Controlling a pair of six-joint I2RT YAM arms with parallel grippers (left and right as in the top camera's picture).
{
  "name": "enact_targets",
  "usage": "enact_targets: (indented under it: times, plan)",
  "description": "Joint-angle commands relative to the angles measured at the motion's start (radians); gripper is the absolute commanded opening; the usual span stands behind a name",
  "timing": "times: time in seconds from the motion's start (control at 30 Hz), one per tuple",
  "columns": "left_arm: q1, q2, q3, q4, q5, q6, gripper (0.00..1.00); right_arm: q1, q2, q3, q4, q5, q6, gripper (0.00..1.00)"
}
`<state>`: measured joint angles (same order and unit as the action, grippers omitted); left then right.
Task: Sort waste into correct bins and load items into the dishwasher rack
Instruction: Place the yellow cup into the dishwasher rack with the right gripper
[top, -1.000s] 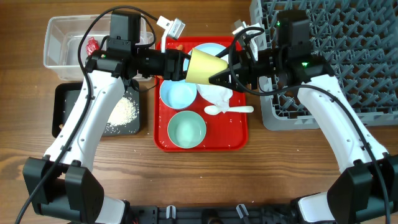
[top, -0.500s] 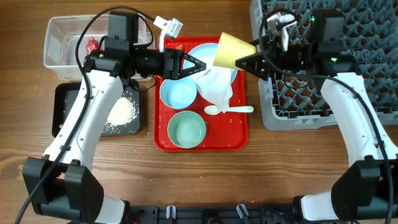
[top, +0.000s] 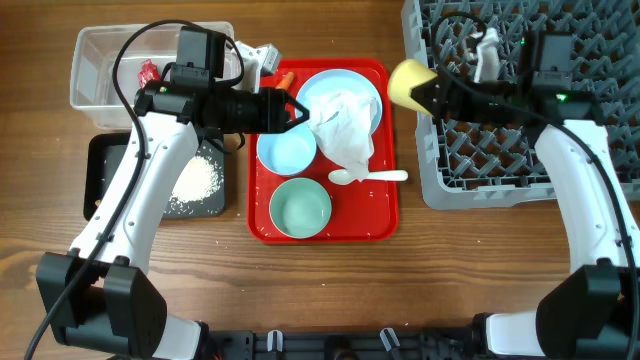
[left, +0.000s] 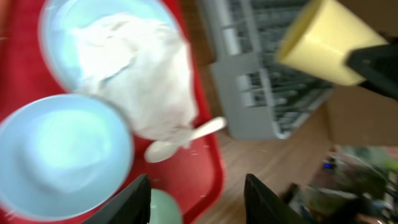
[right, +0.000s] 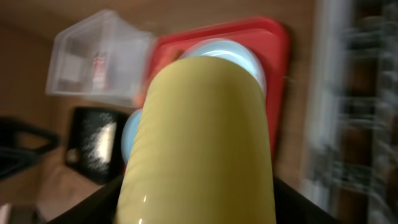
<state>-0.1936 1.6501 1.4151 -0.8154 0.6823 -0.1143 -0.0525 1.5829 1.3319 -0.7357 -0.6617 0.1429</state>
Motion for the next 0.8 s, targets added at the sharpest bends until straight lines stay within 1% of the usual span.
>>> enact_targets:
  times: [0.0, 0.1, 0.23, 0.3, 0.5, 0.63, 0.77]
  plan:
    - [0.004, 0.002, 0.01, -0.028, -0.233, 0.005, 0.46, -0.008, -0.035, 0.043, -0.082, 0.312, 0.052, 0.67]
    - [0.004, 0.002, 0.01, -0.039, -0.283, 0.005, 0.46, -0.008, -0.035, 0.043, -0.164, 0.454, 0.068, 0.67]
    - [0.004, 0.002, 0.01, -0.038, -0.285, 0.005, 0.46, -0.008, -0.035, 0.043, -0.225, 0.597, 0.103, 0.67]
    - [0.004, 0.002, 0.01, -0.039, -0.292, 0.005, 0.46, -0.008, -0.033, 0.042, -0.227, 0.646, 0.123, 0.67]
    - [0.004, 0.002, 0.01, -0.039, -0.292, 0.005, 0.45, -0.007, 0.003, 0.042, -0.227, 0.653, 0.123, 0.67]
    - [0.004, 0.002, 0.01, -0.039, -0.292, 0.005, 0.46, -0.006, 0.045, 0.041, -0.227, 0.593, 0.114, 0.68]
    - [0.004, 0.002, 0.01, -0.039, -0.292, 0.005, 0.46, -0.004, 0.079, 0.04, -0.23, 0.574, 0.111, 0.68]
